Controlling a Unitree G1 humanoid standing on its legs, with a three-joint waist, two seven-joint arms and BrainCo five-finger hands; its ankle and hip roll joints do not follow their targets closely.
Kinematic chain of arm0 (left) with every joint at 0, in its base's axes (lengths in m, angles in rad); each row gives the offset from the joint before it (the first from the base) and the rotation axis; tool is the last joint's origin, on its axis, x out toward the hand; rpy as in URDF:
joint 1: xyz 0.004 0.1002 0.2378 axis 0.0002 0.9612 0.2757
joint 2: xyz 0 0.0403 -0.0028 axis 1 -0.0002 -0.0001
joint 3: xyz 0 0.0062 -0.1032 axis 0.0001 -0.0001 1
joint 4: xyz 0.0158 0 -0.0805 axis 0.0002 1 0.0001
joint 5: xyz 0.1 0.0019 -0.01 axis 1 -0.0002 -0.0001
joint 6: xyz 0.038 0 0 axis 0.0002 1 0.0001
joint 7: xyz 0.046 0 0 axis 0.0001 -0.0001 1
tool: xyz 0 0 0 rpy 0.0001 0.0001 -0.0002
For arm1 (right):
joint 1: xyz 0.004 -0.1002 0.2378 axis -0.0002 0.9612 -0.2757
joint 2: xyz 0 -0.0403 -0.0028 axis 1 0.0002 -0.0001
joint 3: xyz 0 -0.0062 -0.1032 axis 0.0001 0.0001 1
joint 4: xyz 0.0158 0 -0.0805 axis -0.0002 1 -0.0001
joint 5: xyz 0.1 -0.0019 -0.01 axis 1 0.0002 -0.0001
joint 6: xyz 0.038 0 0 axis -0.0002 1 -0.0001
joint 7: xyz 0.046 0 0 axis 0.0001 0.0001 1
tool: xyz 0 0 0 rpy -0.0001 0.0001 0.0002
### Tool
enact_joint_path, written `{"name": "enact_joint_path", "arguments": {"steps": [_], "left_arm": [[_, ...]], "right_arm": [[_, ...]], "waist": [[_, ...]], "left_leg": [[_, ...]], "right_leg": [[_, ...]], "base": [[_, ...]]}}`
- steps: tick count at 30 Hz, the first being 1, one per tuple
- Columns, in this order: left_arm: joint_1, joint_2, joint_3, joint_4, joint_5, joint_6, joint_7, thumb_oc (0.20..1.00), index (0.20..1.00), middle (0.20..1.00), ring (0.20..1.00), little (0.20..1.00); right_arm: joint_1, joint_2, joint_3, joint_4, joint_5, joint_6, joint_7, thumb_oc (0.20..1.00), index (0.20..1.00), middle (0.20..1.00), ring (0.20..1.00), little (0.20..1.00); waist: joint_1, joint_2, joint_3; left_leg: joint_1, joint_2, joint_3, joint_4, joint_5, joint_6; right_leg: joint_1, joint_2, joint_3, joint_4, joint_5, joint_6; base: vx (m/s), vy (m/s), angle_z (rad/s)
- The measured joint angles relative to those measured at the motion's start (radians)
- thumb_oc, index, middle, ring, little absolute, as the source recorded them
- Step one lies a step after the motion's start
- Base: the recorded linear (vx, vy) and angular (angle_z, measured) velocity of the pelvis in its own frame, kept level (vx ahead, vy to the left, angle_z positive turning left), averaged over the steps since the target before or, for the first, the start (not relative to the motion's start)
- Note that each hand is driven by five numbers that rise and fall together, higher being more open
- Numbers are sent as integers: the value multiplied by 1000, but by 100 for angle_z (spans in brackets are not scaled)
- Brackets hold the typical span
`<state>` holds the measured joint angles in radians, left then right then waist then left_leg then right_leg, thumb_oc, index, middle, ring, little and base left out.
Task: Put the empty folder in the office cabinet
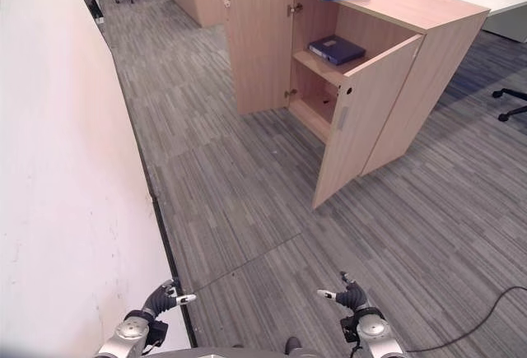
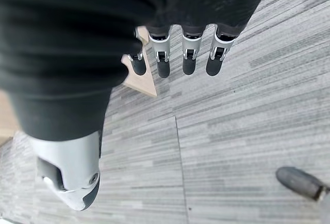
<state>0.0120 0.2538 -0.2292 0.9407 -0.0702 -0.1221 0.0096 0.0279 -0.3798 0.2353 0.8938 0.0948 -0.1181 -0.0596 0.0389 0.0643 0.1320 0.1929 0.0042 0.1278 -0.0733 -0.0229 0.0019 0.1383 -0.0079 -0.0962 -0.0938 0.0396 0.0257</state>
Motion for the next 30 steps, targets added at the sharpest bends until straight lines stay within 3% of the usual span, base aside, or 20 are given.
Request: {"name": "enact_joint_path", "arguments": {"steps": [12, 30], "left_arm": [[26, 1, 0, 0, 0, 0, 0, 1000, 1000, 1000, 1000, 1000], [22, 12, 0, -2, -14, 0, -1, 1000, 1000, 1000, 1000, 1000]], "right_arm": [[10, 0, 0, -1, -7, 1, 8, 1000, 1000, 1000, 1000, 1000], [44, 1, 0, 1, 3, 18, 19, 1000, 1000, 1000, 1000, 1000]], "waist": [[-1, -19, -16], [-5, -23, -16]], "left_leg": [[3, 0, -2, -5, 1, -1], [-21, 3, -23, 12, 4, -10]], "right_leg": [[1, 0, 0, 0, 3, -4], [-6, 7, -2, 6, -6, -10]], "base": [[4, -7, 0], [2, -70, 2]]}}
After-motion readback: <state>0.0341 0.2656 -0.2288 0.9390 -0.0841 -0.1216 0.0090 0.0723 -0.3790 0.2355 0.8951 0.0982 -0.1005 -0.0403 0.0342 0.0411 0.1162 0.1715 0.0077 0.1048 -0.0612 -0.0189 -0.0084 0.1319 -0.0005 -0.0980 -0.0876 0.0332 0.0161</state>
